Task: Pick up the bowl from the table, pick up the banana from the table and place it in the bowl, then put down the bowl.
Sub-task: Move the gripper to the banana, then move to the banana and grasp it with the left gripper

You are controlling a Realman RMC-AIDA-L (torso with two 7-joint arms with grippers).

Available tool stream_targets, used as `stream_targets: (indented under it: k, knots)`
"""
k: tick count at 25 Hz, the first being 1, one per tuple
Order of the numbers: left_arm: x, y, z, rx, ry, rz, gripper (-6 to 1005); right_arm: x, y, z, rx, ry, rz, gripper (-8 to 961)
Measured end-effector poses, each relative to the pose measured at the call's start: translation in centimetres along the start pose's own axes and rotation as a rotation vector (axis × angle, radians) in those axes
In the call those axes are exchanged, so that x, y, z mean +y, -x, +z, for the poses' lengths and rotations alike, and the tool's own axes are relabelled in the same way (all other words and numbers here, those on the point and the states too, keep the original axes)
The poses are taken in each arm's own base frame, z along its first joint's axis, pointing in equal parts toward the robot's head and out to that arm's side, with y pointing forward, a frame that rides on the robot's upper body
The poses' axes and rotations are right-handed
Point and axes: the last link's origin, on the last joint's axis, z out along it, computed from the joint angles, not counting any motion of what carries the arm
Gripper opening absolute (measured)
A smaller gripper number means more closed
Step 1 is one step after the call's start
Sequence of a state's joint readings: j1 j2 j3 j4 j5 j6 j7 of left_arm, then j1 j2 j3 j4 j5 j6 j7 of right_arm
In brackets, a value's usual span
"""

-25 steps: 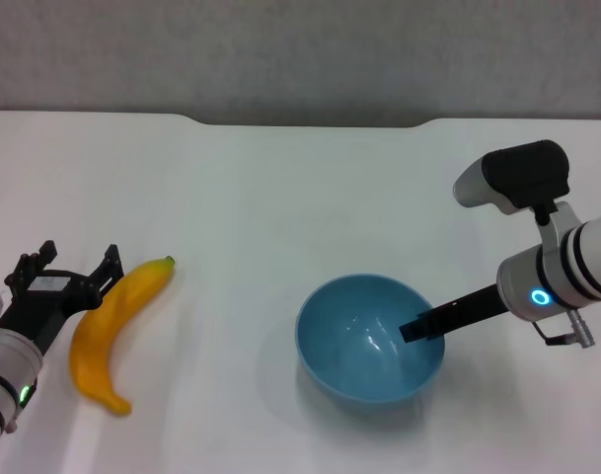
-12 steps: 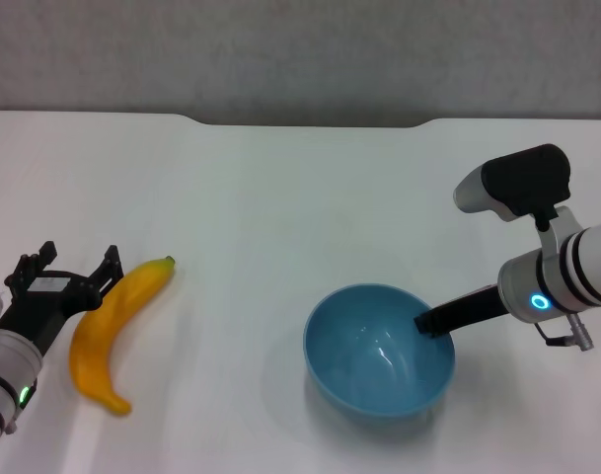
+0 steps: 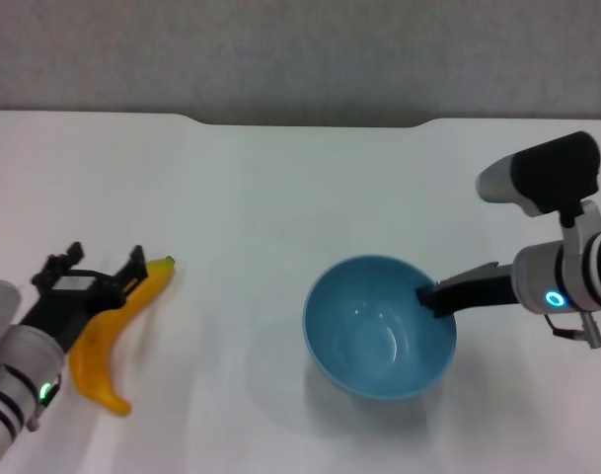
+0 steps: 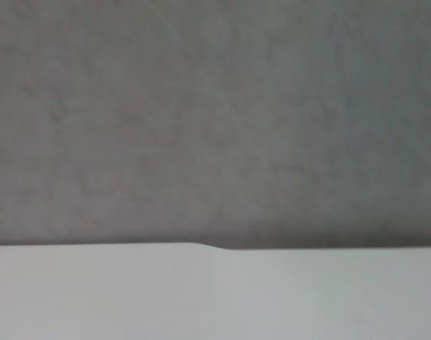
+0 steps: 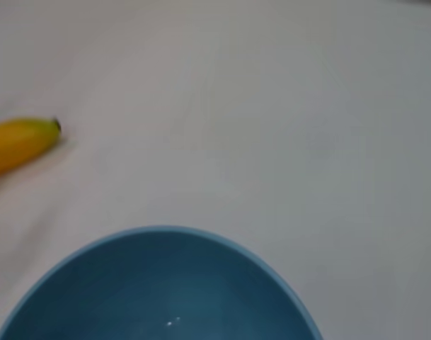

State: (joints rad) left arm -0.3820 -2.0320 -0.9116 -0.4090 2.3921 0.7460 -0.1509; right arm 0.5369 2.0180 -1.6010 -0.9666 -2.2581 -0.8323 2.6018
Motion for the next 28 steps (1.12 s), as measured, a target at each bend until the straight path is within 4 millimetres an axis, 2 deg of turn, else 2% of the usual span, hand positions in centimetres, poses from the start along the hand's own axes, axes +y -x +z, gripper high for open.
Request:
stream_targets:
  k: [4, 8, 15, 28]
  knots:
    - [1.4, 0.0, 0.6, -0.052, 0.064, 0.036, 809, 0.3, 0.5, -1.0, -0.053, -0.007, -0.026, 33]
    - [2.1, -0.2, 1.3, -0.107, 0.098, 0.082, 807, 0.6, 0.5, -1.0, -0.057, -0.006, -0.040, 33]
    - [0.0, -0.3, 2.0, -0.191, 0.046, 0.160, 803, 1.3, 0.7, -0.9, -0.069, -0.003, -0.073, 32]
    - [-2.1, 0.7, 1.9, -0.282, -0.007, 0.229, 795, 1.8, 1.2, -1.7, -0.109, 0.000, -0.094, 33]
